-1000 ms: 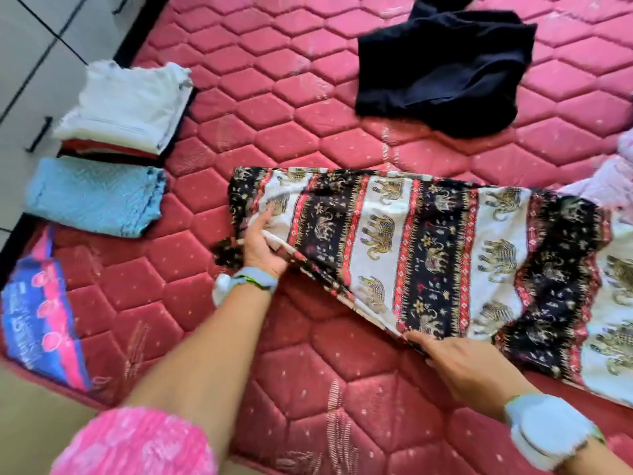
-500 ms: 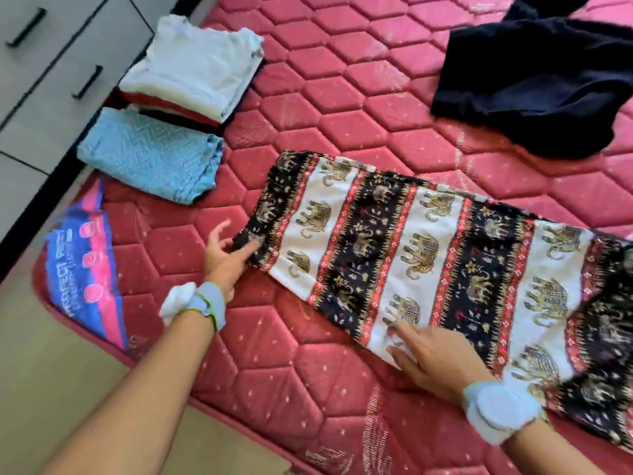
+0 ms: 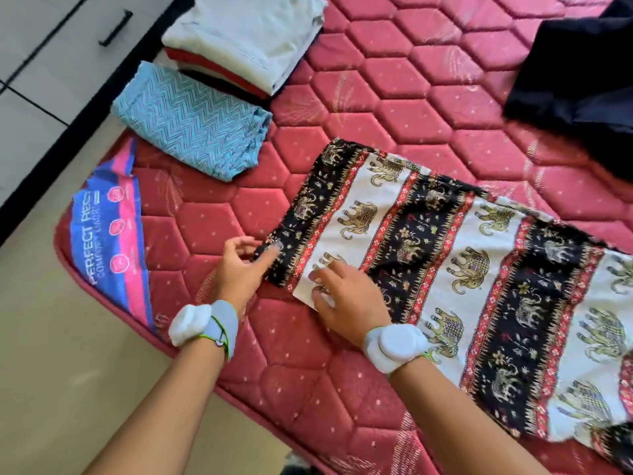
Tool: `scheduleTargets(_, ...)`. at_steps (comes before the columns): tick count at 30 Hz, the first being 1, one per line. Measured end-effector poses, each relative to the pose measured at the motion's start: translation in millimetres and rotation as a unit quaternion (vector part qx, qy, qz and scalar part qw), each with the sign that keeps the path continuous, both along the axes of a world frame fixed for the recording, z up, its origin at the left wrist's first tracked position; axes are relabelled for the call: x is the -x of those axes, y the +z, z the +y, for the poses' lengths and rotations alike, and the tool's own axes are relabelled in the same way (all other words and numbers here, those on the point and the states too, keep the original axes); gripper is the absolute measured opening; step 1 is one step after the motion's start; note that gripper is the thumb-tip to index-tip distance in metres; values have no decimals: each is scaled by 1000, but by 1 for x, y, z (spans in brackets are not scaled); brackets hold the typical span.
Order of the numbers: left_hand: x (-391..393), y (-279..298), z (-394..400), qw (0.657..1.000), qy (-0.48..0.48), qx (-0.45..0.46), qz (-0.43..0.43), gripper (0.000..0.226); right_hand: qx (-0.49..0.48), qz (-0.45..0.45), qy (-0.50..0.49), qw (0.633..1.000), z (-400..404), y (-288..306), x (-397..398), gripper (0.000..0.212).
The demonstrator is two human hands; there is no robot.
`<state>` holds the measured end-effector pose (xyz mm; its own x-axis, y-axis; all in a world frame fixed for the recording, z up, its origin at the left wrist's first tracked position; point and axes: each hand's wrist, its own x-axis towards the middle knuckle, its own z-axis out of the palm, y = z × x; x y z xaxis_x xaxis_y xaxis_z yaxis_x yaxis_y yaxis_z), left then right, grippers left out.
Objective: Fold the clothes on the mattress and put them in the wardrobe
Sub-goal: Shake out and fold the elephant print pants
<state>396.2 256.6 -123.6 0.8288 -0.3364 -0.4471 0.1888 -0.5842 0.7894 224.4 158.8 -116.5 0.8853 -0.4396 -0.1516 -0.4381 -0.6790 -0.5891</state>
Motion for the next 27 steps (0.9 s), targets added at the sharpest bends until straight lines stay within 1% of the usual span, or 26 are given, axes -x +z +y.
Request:
scheduleTargets(1, -3, -4, 1, 998, -55, -19, -18, 49, 14, 0, -29, 999, -2, -3, -3, 28)
scheduleTargets(2, -3, -3, 0, 996, -85, -27, -10, 53, 21, -5, -49, 999, -3, -5, -5, 29)
scheduleTargets(4, -8, 0, -1, 995, -91, -27, 41, 47, -30, -4, -61, 998, -9, -3, -10, 27)
scheduleTargets(5, -14, 0, 2, 994, -91, -43, 46, 41, -56, -3, -79, 995, -13, 1, -14, 25)
scheduleTargets(6, -21, 4, 4, 991, -101, -75, 37, 37, -50, -10, -108, 993, -20, 4, -17, 24)
scheduleTargets(8, -29, 10, 13, 973, -146, -176, -12, 35, -7, -28, -174, 984, -39, 10, -20, 24)
scheduleTargets(9, -32, 11, 13, 957, -175, -222, -59, 37, 18, -36, -204, 978, -53, 11, -23, 24)
scheduleTargets(10, -32, 13, 7, 942, -198, -247, -112, 41, 45, -44, -225, 972, -69, 10, -27, 24)
scheduleTargets(11, -30, 13, -2, 929, -213, -253, -166, 46, 72, -42, -245, 966, -86, 9, -32, 25)
scheduleTargets(12, -29, 12, -17, 922, -221, -248, -198, 50, 91, -27, -268, 959, -104, 9, -38, 27)
scheduleTargets(13, -29, 7, -36, 919, -226, -239, -216, 54, 101, 6, -292, 951, -124, 5, -47, 33)
scheduleTargets(15, -28, 5, -77, 914, -239, -234, -229, 57, 93, 94, -306, 943, -152, 5, -58, 51)
scheduleTargets(17, -36, -2, -123, 912, -261, -231, -218, 65, 78, 175, -280, 940, -177, 1, -71, 70)
scheduleTargets(18, -38, -1, -141, 910, -278, -223, -212, 68, 64, 199, -254, 944, -184, 1, -75, 73)
scheduleTargets(19, -42, 1, -158, 909, -295, -212, -202, 69, 43, 202, -227, 952, -188, 1, -79, 69)
scheduleTargets(20, -46, 3, -172, 911, -315, -198, -181, 65, 15, 178, -195, 964, -192, 1, -82, 59)
scheduleTargets(21, -50, 3, -187, 915, -338, -172, -141, 58, -10, 129, -163, 978, -197, -2, -86, 47)
scheduleTargets(22, -55, 7, -197, 925, -352, -121, -80, 50, -10, 59, -131, 990, -198, -2, -87, 39)
scheduleTargets(24, -64, 12, -207, 940, -332, 22, 73, 38, 9, -55, -109, 992, -196, -1, -85, 36)
scheduleTargets(25, -70, 11, -211, 939, -311, 76, 126, 32, -6, -82, -119, 990, -197, 0, -84, 38)
scheduleTargets(26, -74, 10, -213, 937, -302, 106, 142, 25, -35, -80, -133, 987, -200, 1, -81, 43)
scheduleTargets(27, -78, 7, -215, 941, -303, 106, 112, 23, -64, -48, -143, 986, -204, 1, -75, 48)
